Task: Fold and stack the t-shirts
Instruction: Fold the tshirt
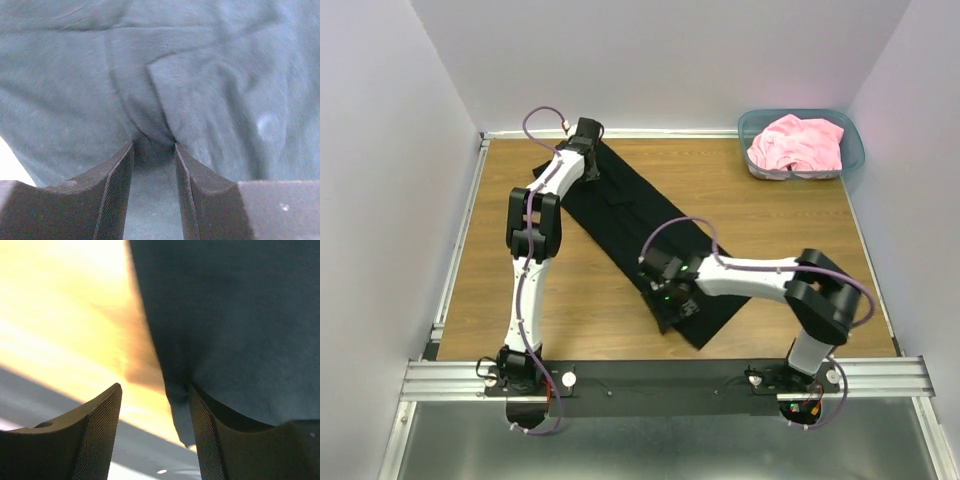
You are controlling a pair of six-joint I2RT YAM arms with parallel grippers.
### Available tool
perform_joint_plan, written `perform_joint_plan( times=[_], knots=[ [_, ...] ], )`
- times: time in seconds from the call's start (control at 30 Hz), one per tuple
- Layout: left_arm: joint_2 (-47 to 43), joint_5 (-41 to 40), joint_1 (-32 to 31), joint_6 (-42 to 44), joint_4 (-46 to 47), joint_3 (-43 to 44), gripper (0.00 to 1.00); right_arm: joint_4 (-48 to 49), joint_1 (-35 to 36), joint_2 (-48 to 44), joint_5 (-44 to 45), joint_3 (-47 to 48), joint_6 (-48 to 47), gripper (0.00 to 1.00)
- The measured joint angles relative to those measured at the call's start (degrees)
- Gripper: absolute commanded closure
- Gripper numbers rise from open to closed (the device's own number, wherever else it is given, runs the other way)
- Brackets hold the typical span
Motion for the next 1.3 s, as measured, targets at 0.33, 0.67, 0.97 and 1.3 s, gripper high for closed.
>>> perform_joint_plan(
  times=[0.33,0.67,0.97,1.3],
  knots=[
    [7.39,0.09,0.22,5.38,-3.06,13.27,0.44,-10.73,14.03,20.15,-6.23,26.95,-1.92,0.36],
    [-2.69,2.58,1.29,5.81,0.0,4.79,0.26,-14.71,15.41,19.61,-0.31,31.5,-2.51,0.3],
    [-30.29,1.97,-1.66,-2.89,4.02,-12.74,0.28,-18.25,10.78,-0.63,10.6,14.1,-0.7,0.3],
    [-24.76,2.34,-11.78,-10.82,5.07,-24.28,0.28,-13.53,7.52,-4.83,9.6,3.43,-0.63,0.31]
  ],
)
